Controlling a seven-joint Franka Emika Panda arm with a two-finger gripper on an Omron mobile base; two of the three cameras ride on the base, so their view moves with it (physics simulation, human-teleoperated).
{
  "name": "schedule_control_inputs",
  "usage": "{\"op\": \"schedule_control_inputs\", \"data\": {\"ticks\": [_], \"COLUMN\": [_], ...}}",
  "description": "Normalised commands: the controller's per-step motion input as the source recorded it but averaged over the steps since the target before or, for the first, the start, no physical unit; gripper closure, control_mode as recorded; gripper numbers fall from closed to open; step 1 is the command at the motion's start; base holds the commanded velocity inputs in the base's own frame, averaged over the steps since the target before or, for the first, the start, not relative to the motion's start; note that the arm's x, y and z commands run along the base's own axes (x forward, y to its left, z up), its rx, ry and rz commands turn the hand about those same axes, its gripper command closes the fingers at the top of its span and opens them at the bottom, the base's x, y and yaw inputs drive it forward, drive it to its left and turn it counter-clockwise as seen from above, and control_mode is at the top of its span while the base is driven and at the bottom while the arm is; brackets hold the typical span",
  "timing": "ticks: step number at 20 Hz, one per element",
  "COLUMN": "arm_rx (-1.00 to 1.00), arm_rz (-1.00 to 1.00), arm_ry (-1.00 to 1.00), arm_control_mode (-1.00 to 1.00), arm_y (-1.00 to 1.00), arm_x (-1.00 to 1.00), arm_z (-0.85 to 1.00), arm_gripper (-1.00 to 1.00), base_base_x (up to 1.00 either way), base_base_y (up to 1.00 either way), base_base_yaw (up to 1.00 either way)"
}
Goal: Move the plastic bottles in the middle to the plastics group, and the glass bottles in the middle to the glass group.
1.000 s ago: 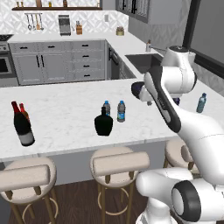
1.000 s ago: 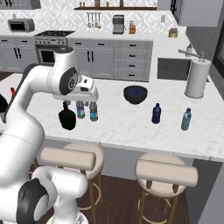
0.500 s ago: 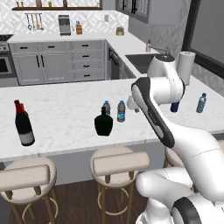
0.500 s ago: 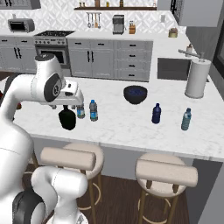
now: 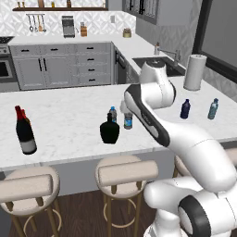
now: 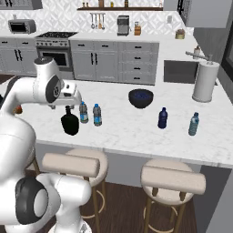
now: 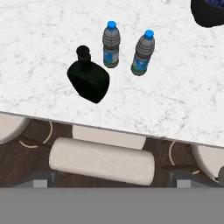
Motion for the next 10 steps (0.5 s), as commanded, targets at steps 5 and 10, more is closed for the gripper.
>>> {"op": "schedule_control_inputs", "data": {"ticks": [5,10], "arm_rx": [0.01,0.1], "arm_rz": [0.04,0.03], "arm_ry": [-0.04,-0.06], "arm_control_mode": [-1.0,-1.0], "arm_y": [0.21,0.33], "arm_x": [0.63,0.43], "arm_z": [-0.31,-0.34], "arm_gripper": [-1.0,-1.0], "base_base_x": [0.0,0.0], "base_base_y": [0.0,0.0], "base_base_yaw": [0.0,0.0]}}
